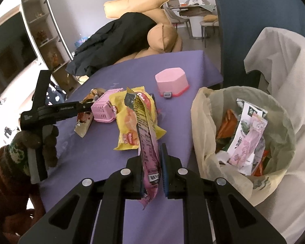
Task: Collect trash
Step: 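Carry the chip bag to the trash bag with the left tool while the right carries the wrapper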
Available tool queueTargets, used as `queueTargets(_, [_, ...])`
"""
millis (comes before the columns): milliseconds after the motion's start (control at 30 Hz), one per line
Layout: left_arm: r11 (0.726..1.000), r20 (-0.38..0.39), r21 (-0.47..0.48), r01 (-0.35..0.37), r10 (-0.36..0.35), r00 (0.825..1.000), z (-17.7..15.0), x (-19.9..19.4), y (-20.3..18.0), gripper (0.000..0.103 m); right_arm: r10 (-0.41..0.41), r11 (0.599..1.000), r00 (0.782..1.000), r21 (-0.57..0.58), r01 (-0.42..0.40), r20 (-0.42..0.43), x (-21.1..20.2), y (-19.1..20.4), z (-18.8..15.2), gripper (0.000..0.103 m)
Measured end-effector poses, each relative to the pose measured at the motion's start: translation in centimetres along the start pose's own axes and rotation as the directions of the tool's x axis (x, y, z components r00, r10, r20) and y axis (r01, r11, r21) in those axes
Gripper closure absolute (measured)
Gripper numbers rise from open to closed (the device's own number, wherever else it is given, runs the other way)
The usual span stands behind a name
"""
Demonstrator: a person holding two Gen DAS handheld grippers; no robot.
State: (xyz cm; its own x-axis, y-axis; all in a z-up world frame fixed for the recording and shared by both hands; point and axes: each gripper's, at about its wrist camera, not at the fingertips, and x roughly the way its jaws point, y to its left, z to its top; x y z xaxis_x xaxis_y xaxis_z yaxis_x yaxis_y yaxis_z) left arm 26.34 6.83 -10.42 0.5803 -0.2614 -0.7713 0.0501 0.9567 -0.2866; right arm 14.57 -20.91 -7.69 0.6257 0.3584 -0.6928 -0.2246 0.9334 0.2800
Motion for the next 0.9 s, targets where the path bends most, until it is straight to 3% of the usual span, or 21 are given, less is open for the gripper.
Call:
queueTargets(533, [0.998,0.085,0.003,0.059,-0.059,0.995,0.0,-5.2,-0.8,0.071,0.022,0.999,0.998,-0.037,-0.020,0.058,-1.8,1.5,1.5,0.089])
queueTargets(900, [0.994,0.189,0.100,0.051,-0.069,0.979,2.6,-10.0,-6.9,0.071,-0.025,0.990,0.983,-0.135,0.050,0.182,-5.4,0.8,6.5,0.089])
